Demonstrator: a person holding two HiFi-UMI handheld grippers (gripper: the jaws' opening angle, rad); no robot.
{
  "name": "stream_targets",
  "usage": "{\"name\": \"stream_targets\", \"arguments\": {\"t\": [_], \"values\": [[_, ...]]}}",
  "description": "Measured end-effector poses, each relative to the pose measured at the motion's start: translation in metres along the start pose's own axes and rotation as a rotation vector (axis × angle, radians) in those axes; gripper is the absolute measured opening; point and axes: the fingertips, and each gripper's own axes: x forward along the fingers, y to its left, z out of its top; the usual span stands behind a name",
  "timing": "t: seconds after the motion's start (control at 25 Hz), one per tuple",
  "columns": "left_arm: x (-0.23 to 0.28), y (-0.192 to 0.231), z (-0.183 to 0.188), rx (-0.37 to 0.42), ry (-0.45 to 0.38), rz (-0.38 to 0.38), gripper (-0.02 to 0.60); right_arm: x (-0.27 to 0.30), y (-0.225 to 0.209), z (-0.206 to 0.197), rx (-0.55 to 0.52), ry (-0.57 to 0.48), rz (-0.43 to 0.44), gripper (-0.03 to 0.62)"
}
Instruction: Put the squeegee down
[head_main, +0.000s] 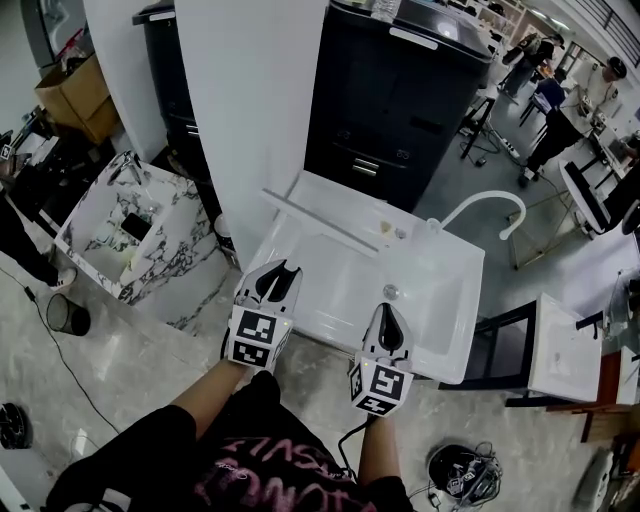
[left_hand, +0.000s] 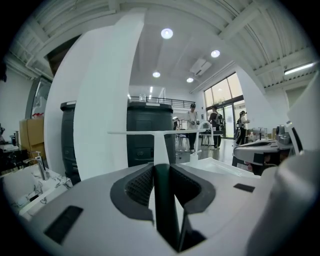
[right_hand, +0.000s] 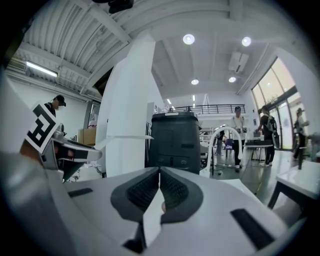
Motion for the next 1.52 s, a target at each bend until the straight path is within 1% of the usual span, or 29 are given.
{"name": "stream_targets", "arguments": {"t": [0.36,1.16,1.52], "values": [[0.035,0.015,0.009,-0.016,0.003,-0.047,0.094,0.039,0.007,0.009,-0.012,0.015,-0.019,0.021],[0.093,0.043,0.006,-0.012,0.025,-0.147,0.094,0.110,0.026,0.005,0.009,0.044,-0.083,0.021],[0.103,0.043,0.004,-0.005,0.032,-0.201,0.094,0.123,0.029,0.002,0.018,0.063,-0.120,0.021]]}}
